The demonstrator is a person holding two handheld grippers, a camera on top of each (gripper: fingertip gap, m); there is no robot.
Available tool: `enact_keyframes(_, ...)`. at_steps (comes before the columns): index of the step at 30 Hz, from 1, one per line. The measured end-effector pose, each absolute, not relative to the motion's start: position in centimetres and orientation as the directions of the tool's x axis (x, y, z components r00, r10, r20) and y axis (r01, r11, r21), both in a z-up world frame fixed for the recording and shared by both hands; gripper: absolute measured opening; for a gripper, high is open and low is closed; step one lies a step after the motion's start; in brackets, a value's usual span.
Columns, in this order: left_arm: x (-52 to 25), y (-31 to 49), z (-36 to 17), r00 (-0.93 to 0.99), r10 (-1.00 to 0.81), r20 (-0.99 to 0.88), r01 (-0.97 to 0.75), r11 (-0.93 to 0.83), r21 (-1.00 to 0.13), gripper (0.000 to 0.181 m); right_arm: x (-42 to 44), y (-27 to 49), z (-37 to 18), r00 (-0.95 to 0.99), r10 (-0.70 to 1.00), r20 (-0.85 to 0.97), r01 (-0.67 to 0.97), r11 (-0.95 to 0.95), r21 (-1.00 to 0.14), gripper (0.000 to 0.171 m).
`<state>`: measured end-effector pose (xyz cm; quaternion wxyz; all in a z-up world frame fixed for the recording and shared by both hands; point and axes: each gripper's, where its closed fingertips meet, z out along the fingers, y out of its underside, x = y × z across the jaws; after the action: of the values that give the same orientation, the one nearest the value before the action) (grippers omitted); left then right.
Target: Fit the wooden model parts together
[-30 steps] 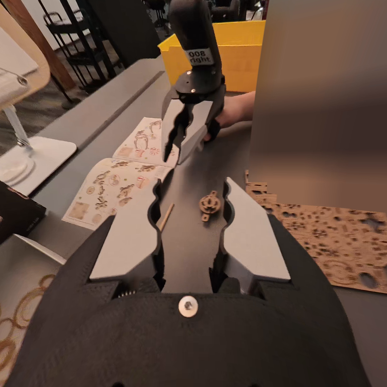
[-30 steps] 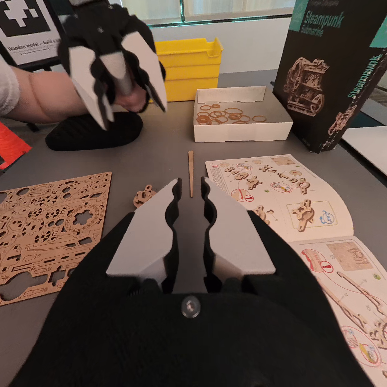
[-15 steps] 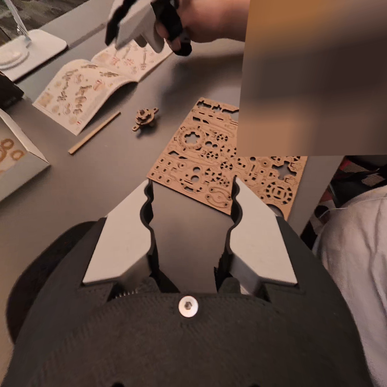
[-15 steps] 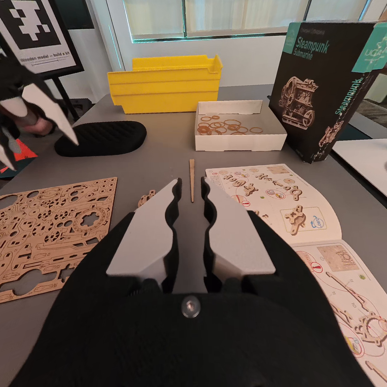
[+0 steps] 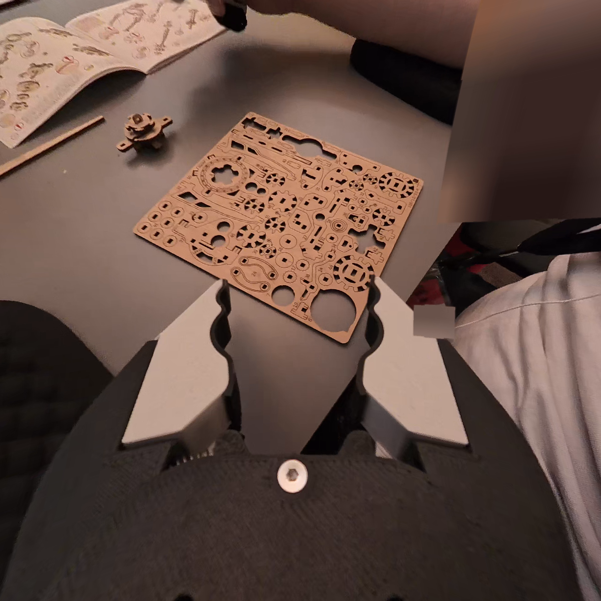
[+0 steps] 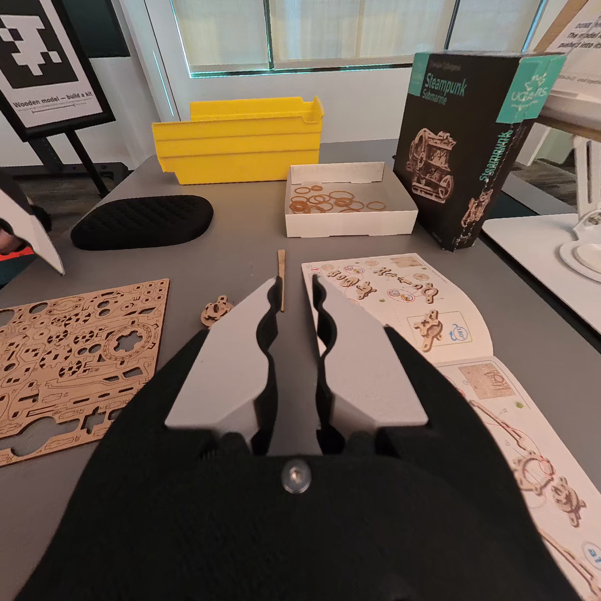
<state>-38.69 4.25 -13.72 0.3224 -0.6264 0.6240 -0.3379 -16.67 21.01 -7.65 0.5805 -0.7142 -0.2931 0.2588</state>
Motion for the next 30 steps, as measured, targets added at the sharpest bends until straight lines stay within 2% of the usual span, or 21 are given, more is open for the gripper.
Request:
enact_keyframes(7,-37.8,6.1,-14.0,-0.055,-0.997,-0.051,-0.604,0.074,-0.793,0.085,-15.8,20.9,-6.5,0.711,0.702,-0.022,0.103,-0.134,-0.986,0.018)
enact_keyframes(13,-34.6,10.6,-13.5,-0.242,-0.968,-0.066,-0.601,0.203,-0.773,0.077,-15.7,21.5,-8.3,0.718,0.695,0.05,0.199,-0.136,-0.971,0.017)
enact_keyframes(16,-32.5,12.2,-13.7,-0.369,-0.929,0.015,-0.611,0.23,-0.757,0.064,-16.0,22.0,-8.4,0.728,0.675,0.122,0.239,-0.083,-0.967,0.014)
enact_keyframes(18,-31.0,12.2,-12.5,-0.456,-0.887,0.07,-0.569,0.231,-0.789,0.058,-16.4,22.2,-8.6,0.722,0.672,0.165,0.271,-0.056,-0.961,0.014)
enact_keyframes(22,-29.4,13.7,-12.7,-0.532,-0.841,0.099,-0.566,0.267,-0.78,0.062,-17.0,22.1,-9.8,0.699,0.681,0.218,0.353,-0.063,-0.934,0.012)
enact_keyframes(27,-29.8,14.3,-12.5,-0.551,-0.816,0.176,-0.553,0.199,-0.809,0.062,-17.4,22.1,-10.0,0.692,0.686,0.225,0.363,-0.062,-0.93,0.011)
enact_keyframes(30,-30.0,14.7,-10.8,-0.542,-0.824,0.163,-0.47,0.137,-0.872,0.057,-17.7,22.1,-10.3,0.684,0.699,0.21,0.362,-0.075,-0.929,0.011)
